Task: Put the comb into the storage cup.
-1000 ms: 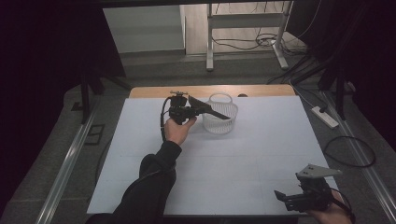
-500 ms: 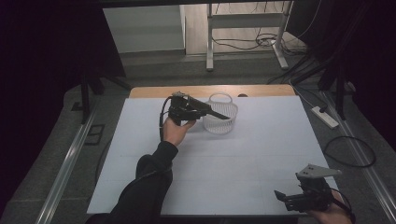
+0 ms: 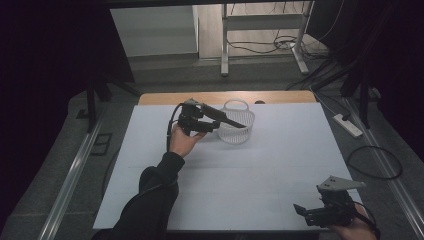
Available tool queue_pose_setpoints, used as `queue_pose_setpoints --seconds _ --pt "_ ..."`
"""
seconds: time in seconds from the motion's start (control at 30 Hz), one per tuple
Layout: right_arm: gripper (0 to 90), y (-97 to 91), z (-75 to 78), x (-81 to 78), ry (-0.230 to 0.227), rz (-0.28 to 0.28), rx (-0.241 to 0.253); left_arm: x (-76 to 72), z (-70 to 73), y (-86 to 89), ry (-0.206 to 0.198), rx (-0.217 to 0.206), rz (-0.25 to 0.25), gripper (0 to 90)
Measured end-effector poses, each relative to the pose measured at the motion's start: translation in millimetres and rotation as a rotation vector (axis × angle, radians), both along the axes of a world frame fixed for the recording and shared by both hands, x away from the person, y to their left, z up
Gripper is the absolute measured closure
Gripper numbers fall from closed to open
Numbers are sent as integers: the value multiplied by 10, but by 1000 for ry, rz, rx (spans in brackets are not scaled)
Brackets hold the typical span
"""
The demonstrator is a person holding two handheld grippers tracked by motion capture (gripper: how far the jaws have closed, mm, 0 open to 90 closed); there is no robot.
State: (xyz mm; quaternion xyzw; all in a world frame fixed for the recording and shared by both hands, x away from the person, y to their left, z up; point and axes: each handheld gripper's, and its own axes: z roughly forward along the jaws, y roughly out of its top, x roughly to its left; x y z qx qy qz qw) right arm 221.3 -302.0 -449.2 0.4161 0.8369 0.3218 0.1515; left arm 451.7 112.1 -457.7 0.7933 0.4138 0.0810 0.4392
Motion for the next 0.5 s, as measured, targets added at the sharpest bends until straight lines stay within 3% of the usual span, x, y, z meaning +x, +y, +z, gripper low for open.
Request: queue_pose_setpoints --seconds 0.5 --pt "20 0 1 -1 -1 -3 1 -119 -16 28 -10 62 -41 41"
